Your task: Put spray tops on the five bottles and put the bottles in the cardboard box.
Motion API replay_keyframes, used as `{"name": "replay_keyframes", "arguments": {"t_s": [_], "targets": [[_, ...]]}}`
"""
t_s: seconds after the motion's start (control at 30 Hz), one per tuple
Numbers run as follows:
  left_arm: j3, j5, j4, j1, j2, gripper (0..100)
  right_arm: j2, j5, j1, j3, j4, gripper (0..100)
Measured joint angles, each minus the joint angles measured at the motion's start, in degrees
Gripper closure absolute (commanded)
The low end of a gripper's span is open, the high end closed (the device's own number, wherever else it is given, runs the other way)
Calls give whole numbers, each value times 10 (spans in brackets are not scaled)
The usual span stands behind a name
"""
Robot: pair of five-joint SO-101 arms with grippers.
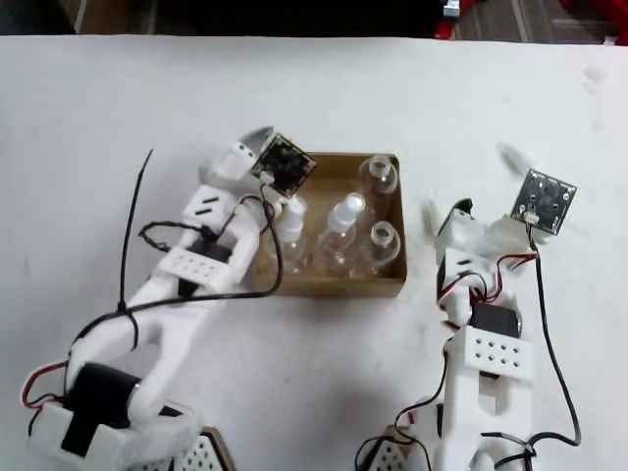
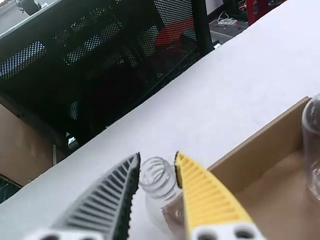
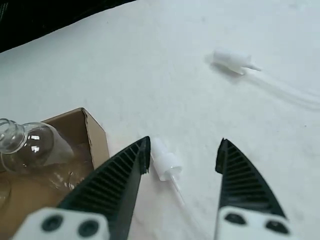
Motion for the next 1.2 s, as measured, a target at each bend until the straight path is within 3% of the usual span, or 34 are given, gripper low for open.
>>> {"name": "replay_keyframes", "arguments": {"t_s": [0.13,0.3,0.67,0.83,0.9,1.0,1.2], "targets": [[0,0,-44,0,31,958,0,0,0,0,0,808],[0,0,-70,0,45,828,0,0,0,0,0,808],[0,0,-75,-5,40,846,0,0,0,0,0,808],[12,12,-59,-21,-60,846,0,0,0,0,0,808],[1,46,-2,-43,-122,846,0,0,0,0,0,808],[-82,116,150,-94,-178,846,0,0,0,0,0,808],[-347,178,488,-164,-98,849,0,0,0,0,0,808]]}}
